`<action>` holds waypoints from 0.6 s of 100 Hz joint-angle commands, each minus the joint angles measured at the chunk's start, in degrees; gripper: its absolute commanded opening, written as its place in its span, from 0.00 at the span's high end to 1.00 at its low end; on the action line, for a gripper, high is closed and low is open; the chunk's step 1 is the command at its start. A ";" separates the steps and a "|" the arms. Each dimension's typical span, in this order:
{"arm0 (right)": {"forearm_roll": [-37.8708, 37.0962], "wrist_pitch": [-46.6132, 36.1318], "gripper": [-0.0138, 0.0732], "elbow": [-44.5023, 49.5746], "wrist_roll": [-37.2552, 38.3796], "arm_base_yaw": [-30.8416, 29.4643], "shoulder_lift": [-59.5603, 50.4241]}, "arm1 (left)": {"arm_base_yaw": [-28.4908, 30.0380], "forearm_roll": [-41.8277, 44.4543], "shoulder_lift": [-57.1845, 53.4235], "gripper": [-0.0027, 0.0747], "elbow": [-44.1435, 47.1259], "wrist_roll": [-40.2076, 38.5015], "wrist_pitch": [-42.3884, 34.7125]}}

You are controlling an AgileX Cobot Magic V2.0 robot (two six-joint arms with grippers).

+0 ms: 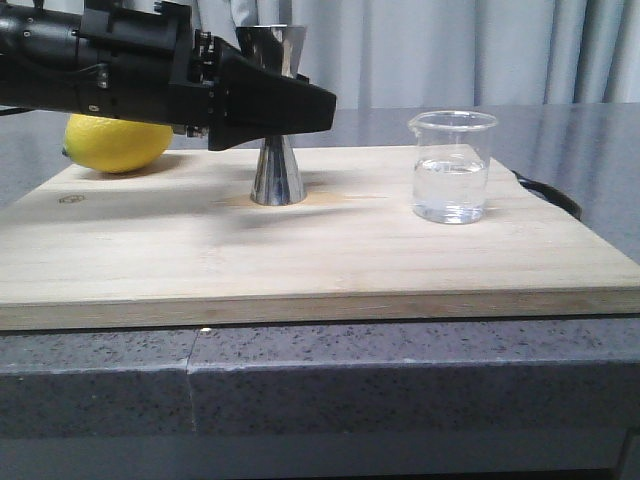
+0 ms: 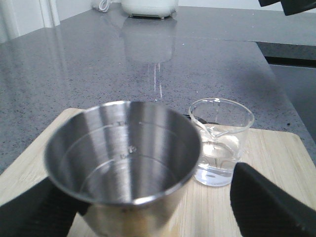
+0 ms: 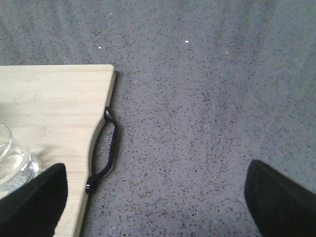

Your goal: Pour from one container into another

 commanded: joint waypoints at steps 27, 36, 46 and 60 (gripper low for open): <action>-0.14 -3.82 0.08 -2.01 0.00 -0.37 0.12 | -0.51 -5.26 -2.40 0.56 -1.89 -0.47 5.52; -0.14 -3.82 0.08 -2.01 0.00 -0.37 0.12 | -0.51 -5.26 -2.40 0.62 -1.89 -0.47 5.52; -0.14 -3.82 0.08 -2.01 0.00 -0.37 0.12 | -0.51 -5.26 -2.40 0.67 -1.89 -0.47 5.67; -0.14 -3.82 0.08 -2.01 0.00 -0.37 0.12 | -0.51 -5.26 -2.40 0.68 -1.89 -0.75 5.67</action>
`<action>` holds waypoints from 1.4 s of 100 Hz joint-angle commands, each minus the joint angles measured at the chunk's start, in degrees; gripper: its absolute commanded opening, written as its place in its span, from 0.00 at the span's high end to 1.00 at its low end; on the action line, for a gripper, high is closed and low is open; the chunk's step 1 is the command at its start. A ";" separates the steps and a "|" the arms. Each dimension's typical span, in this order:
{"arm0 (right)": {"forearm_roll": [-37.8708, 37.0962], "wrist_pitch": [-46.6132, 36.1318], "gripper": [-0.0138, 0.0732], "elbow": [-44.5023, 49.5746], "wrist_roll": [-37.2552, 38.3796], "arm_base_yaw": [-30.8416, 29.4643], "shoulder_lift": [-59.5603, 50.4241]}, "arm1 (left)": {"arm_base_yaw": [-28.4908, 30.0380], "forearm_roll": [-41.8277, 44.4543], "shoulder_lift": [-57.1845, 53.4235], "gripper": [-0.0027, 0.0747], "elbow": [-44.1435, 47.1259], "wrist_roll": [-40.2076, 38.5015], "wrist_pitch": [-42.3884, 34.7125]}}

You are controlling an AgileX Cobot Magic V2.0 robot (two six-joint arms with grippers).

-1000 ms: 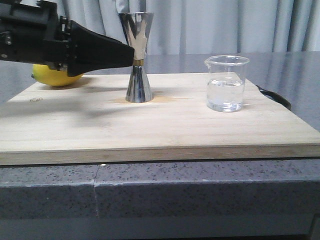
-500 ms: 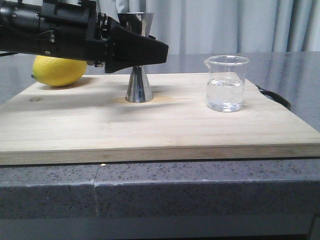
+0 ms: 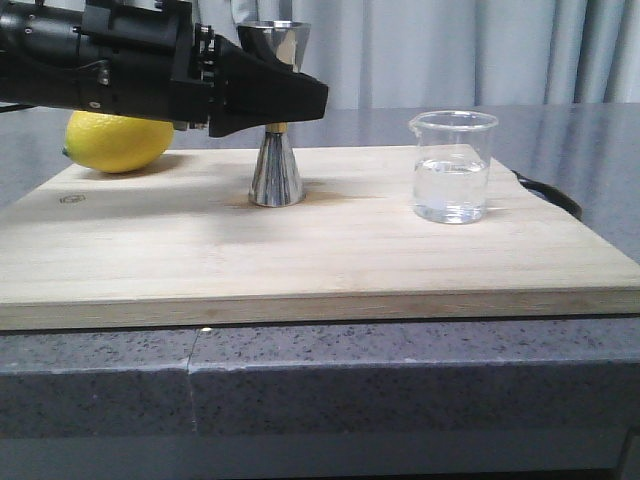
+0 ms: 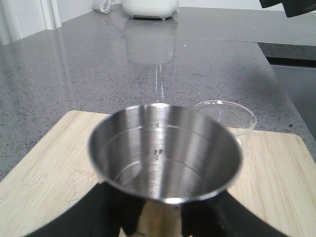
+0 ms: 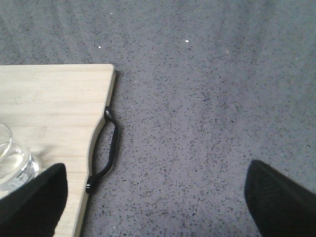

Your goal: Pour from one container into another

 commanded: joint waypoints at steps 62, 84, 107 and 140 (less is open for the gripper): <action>-0.14 -6.16 0.08 -2.01 0.00 -0.37 0.12 | -0.51 -5.26 -3.13 0.68 -7.27 -8.46 5.76; -0.02 -7.53 0.08 -2.11 -3.63 -0.27 0.12 | -0.51 -5.26 -3.13 0.68 -7.27 -11.37 5.76; 1.18 -1.74 0.08 -5.01 -6.81 -0.27 3.16 | -0.51 -5.26 -3.13 0.68 -7.27 -11.37 5.76; 9.88 12.68 0.08 -18.78 -15.41 8.72 13.94 | -0.51 -5.26 -3.13 0.68 -7.27 -11.37 5.01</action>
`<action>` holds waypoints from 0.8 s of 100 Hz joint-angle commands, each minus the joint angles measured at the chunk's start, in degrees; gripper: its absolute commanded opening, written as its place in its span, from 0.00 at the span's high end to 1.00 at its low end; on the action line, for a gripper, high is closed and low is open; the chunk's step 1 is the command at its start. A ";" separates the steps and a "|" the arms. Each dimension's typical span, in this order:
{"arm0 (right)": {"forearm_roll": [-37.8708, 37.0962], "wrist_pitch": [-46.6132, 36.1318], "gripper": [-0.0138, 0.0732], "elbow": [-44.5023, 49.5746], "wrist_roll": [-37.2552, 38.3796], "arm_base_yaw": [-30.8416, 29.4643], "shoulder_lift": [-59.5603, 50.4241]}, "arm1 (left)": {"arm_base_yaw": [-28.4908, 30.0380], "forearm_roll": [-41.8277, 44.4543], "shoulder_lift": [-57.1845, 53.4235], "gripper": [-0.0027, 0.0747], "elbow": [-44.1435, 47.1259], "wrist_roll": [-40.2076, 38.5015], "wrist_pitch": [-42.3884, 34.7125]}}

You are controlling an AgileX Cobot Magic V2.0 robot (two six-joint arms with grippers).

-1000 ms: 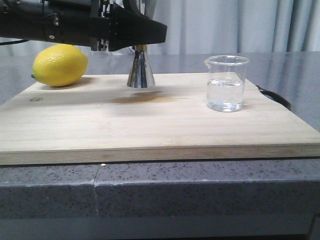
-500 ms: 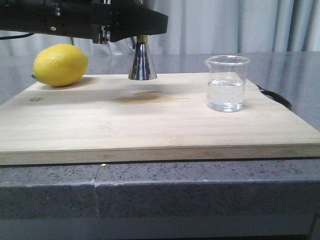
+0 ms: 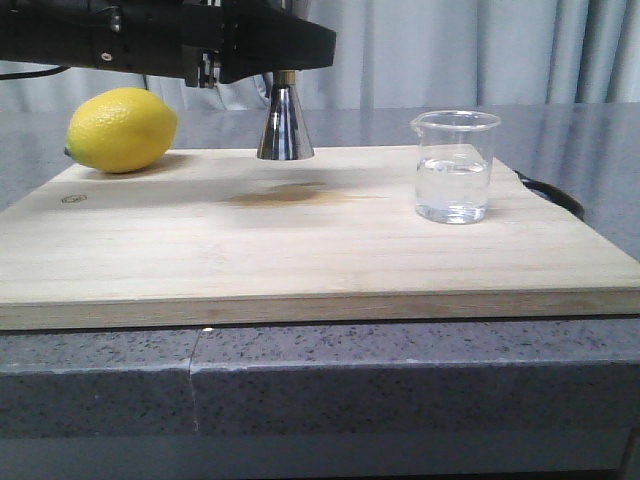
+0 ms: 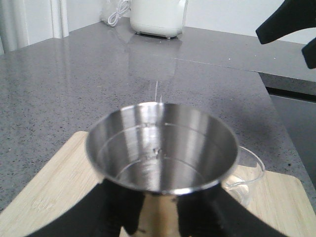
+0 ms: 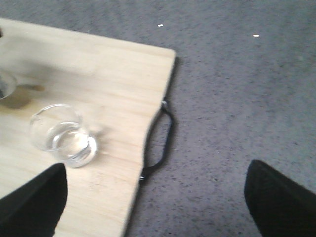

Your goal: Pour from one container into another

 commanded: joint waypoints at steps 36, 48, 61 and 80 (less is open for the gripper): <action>0.18 10.53 0.08 -13.55 -1.28 11.36 10.47 | -0.51 -5.62 -3.13 0.68 -1.72 -0.59 5.01; 1.88 5.64 0.08 -10.33 -1.28 12.55 9.46 | -0.51 -5.62 -3.13 0.68 -1.72 -0.59 5.01; 1.88 -4.80 0.08 -2.91 -1.28 14.58 6.78 | -0.51 -5.62 -3.13 0.68 -1.72 -0.59 5.01; 3.58 -24.36 0.08 10.57 -1.28 15.69 1.17 | -0.51 -5.62 -3.13 0.68 -1.72 -0.59 5.01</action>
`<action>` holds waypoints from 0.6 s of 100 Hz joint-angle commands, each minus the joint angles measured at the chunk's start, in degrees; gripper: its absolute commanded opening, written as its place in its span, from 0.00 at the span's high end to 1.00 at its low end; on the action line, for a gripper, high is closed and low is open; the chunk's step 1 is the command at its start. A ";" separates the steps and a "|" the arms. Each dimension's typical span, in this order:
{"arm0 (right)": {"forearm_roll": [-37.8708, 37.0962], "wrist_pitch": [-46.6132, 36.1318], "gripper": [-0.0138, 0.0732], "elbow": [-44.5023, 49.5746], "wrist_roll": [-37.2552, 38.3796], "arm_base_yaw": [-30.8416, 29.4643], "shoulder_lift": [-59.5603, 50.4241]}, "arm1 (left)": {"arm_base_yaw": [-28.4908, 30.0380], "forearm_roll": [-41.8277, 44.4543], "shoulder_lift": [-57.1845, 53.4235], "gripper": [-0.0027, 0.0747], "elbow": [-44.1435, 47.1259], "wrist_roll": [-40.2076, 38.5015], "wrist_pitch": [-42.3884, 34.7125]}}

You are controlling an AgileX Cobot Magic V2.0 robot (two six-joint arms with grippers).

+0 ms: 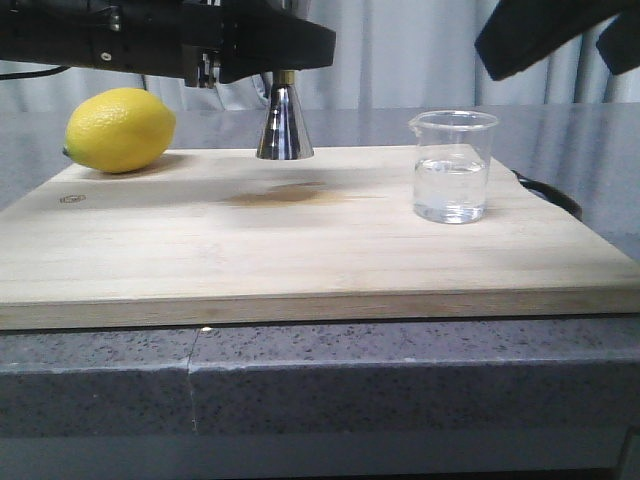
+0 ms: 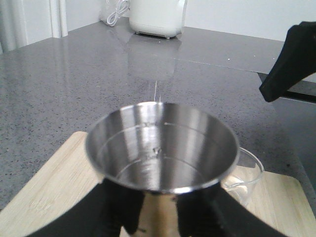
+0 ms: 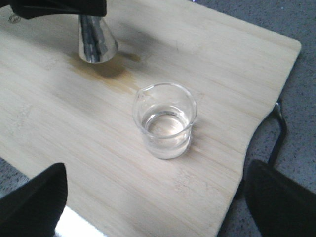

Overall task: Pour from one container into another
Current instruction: 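Reach the right gripper to the glass beaker and grasp it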

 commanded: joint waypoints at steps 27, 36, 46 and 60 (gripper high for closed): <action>2.77 -45.78 0.08 21.64 -0.64 6.52 -2.64 | -0.51 -5.69 -3.13 0.68 -1.72 -0.37 5.01; 2.77 -54.48 0.08 25.05 -0.64 8.30 -0.13 | -0.51 -5.69 -3.13 0.68 -1.72 -0.37 5.01; 2.77 -59.40 0.08 25.92 -0.64 8.80 3.22 | -0.51 -5.69 -3.13 0.68 -1.72 -0.37 5.01; 2.77 -65.29 0.08 25.92 -0.53 8.80 8.81 | -0.51 -5.69 -3.13 0.68 -1.72 -0.37 5.01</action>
